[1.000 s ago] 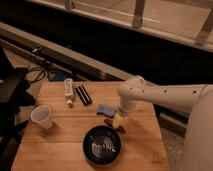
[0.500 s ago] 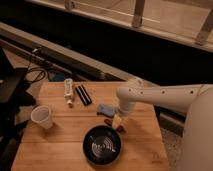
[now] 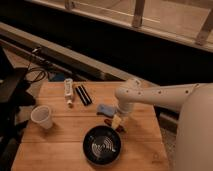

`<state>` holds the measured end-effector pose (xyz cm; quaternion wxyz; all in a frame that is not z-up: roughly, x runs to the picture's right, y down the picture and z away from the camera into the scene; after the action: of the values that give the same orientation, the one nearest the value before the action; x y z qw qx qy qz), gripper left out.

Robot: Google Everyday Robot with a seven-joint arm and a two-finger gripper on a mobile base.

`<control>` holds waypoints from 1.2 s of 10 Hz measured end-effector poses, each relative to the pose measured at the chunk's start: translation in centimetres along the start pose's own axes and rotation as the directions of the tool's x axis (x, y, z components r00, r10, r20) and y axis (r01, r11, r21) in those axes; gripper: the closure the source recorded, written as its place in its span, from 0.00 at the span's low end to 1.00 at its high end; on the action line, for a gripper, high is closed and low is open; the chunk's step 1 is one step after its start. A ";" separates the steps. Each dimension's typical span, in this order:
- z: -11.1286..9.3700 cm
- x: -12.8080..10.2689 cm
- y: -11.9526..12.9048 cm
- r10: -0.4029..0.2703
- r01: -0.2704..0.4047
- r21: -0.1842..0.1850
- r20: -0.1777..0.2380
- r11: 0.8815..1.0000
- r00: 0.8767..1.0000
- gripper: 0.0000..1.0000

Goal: Place the pepper in the ceramic bowl

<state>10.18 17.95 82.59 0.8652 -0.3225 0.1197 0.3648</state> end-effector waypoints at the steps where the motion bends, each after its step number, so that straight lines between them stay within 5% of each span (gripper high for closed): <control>1: 0.3 -0.2 0.0 -0.001 0.001 0.007 0.001 1.000 1.000 0.20; 5: 0.8 -0.4 -0.3 0.001 -0.001 0.034 0.013 0.999 1.000 0.20; 10: -6.2 -1.7 -1.2 -0.018 0.008 0.147 0.068 0.989 0.998 0.20; 12: -7.0 -2.0 -1.2 -0.021 0.012 0.149 0.064 0.989 0.998 0.20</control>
<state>9.81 11.67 78.72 0.8933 -0.2458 0.1155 0.3581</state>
